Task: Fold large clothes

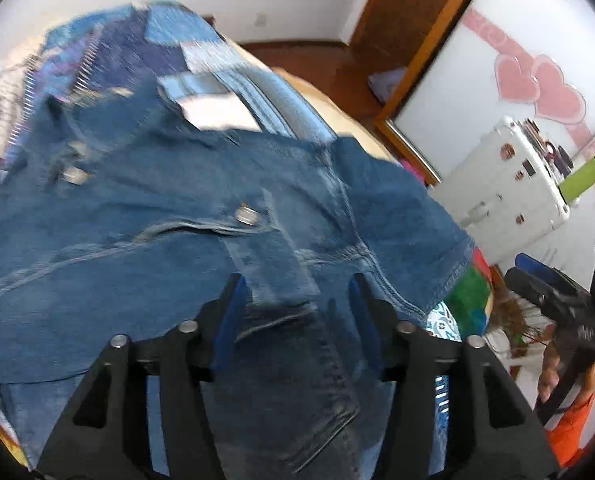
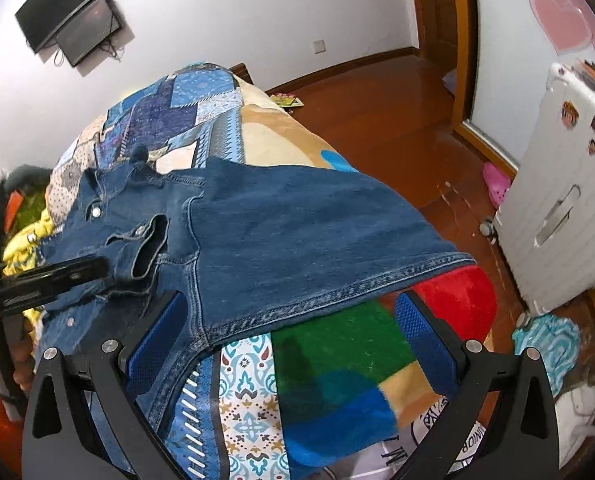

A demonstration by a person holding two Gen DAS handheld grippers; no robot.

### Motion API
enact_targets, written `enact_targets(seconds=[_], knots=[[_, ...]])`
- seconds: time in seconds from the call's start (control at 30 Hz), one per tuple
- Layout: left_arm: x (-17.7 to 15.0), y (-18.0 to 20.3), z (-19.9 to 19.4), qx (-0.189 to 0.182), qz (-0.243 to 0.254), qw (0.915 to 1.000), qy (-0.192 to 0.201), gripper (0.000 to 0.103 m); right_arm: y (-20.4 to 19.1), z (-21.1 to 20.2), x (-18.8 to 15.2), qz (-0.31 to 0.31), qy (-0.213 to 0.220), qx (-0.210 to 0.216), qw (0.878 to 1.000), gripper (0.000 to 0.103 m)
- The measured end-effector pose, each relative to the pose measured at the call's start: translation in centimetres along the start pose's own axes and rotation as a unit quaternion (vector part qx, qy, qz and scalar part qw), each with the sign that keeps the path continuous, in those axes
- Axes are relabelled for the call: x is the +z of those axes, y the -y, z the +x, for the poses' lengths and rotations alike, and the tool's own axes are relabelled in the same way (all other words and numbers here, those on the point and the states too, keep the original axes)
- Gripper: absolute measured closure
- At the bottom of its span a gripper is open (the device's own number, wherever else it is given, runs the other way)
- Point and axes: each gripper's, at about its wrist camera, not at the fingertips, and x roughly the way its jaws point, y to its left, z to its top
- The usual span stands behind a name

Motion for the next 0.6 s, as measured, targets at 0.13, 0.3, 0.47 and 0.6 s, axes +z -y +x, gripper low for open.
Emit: enact_targets(seconds=[0.13, 0.3, 0.47, 0.6], knots=[[-0.5, -2.6, -3.4, 0.065, -0.012, 0.9970, 0.041, 0.031, 1.8, 0.0, 0.6, 0.024, 0.000, 0.007, 1.000, 0.000], [-3.2, -7.0, -6.3, 0.156, -0.030, 0.9852, 0.065, 0.018, 4.8, 1.4, 0.8, 0.078, -0.026, 0.032, 0.996, 0.000], [-6.4, -10.9, -7.5, 0.195, -0.066, 0.9773, 0.049, 0.018, 7.7, 4.2, 0.4, 0.149, -0.071, 0.091, 0.982, 0.000], [-9.2, -13.4, -7.7, 0.186, -0.119, 0.9744, 0.040, 0.017, 9.4, 6.6, 0.2, 0.184, -0.094, 0.112, 0.972, 0.008]])
